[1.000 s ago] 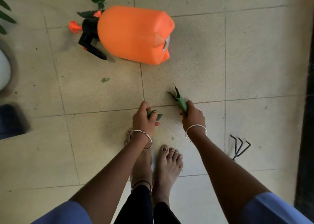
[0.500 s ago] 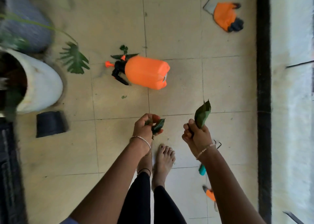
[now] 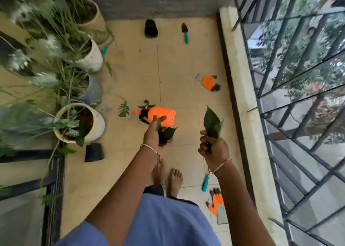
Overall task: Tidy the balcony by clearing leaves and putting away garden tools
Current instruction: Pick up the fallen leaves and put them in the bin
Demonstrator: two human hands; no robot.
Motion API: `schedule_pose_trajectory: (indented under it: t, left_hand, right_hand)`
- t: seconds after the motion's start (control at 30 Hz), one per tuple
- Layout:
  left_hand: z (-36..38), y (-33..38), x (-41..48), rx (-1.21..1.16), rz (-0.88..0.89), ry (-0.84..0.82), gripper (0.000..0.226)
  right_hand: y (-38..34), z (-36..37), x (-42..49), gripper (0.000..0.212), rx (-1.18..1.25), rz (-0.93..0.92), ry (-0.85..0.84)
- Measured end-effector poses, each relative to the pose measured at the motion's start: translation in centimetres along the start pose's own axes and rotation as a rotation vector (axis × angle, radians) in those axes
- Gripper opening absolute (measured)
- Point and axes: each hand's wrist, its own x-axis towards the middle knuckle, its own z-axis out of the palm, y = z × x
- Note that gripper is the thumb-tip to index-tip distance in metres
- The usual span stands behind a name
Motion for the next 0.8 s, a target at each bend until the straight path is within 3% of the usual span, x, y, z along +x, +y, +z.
schedule_pose_trajectory:
  t: [0.17,0.33,0.47,0.53,0.7,0.8]
  left_hand:
    - [1.0,3.5,-10.8,-0.209,-0.044,-0.212,0.053]
    - [1.5,4.9,-19.0,-0.306,-0.125,-0.277,0.046]
    - [1.3,6.4,-21.7,-0.209,-0.113,-0.307,0.029]
    - [1.3,7.6,-22.6,-0.140,-0.112,-0.361,0.028]
    - [0.4,9.5,-24.7,0.007,-0.152,-0.524,0.031]
    - [-0.7,9.6,-26.1,0.088,-0.197,-0.638,0.028]
  right_hand:
    - [-6.2,2.8,-10.2,0.024,0.008,-0.168,0.012]
    - [-9.8,4.6,-19.1,0.039,0.050,-0.327,-0.043]
    - [-10.7,5.8,-24.5,0.061,0.036,-0.371,0.005]
    - [-10.4,6.3,-26.4,0.057,0.047,-0.408,0.039]
    - [-7.2,6.5,-30.8,0.021,0.156,-0.517,0.167]
    - [-4.0,6.1,-33.6,0.016,0.278,-0.537,0.247]
